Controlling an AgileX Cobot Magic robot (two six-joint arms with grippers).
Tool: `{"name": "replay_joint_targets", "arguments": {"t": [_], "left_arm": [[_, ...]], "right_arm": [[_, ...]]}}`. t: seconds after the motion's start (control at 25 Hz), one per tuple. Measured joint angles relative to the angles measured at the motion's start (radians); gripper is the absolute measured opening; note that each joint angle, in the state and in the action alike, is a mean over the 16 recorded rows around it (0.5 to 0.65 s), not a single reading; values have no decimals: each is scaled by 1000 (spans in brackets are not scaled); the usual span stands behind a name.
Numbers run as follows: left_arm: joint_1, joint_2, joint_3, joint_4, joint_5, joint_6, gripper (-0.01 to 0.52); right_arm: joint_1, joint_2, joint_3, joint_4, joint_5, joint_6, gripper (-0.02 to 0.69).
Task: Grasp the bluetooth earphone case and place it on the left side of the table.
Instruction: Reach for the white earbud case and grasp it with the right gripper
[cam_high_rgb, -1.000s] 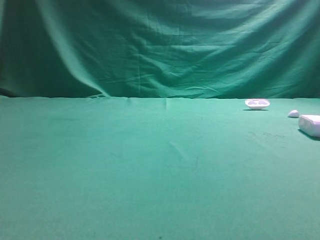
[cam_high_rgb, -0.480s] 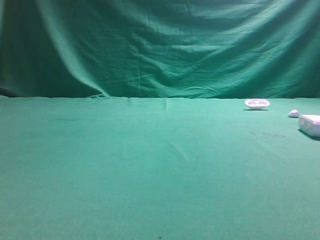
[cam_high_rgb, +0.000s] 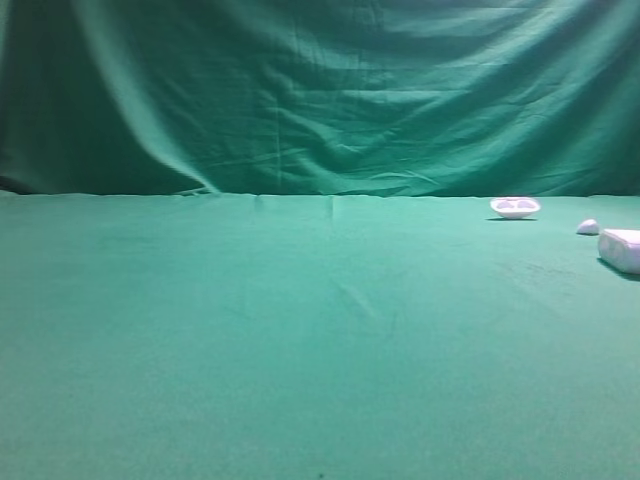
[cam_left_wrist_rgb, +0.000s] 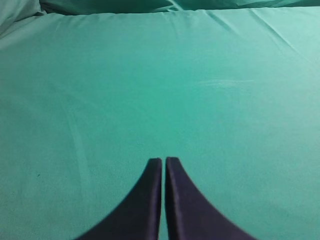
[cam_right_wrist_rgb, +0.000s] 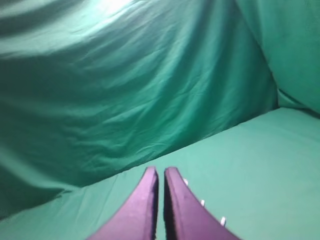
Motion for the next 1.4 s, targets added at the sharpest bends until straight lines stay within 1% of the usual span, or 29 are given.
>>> {"name": "replay_joint_targets", "arguments": {"t": [0.2,0.44,0.56,0.72,0.84,0.96,1.12,1.28,1.4], "left_arm": [[0,0,0,0,0,0,0],[0,0,0,0,0,0,0],[0,0,0,0,0,0,0],[0,0,0,0,0,0,0],[0,0,0,0,0,0,0],[0,0,0,0,0,0,0],[0,0,0,0,0,0,0],[0,0,0,0,0,0,0],[0,0,0,0,0,0,0]], "right_arm": [[0,266,-154,-7,177,-64,0],[6,570,-327,-51,313,-85,0],[26,705,-408,-107,362,-50,0],[66,859,-493,-211,391,38,2],[99,954,-542,-290,396,103,28],[131,1034,-580,-362,389,155,104],[163,1124,-613,-432,363,201,259],[172,1201,-629,-457,320,212,419],[172,1252,-633,-461,284,212,519]]}}
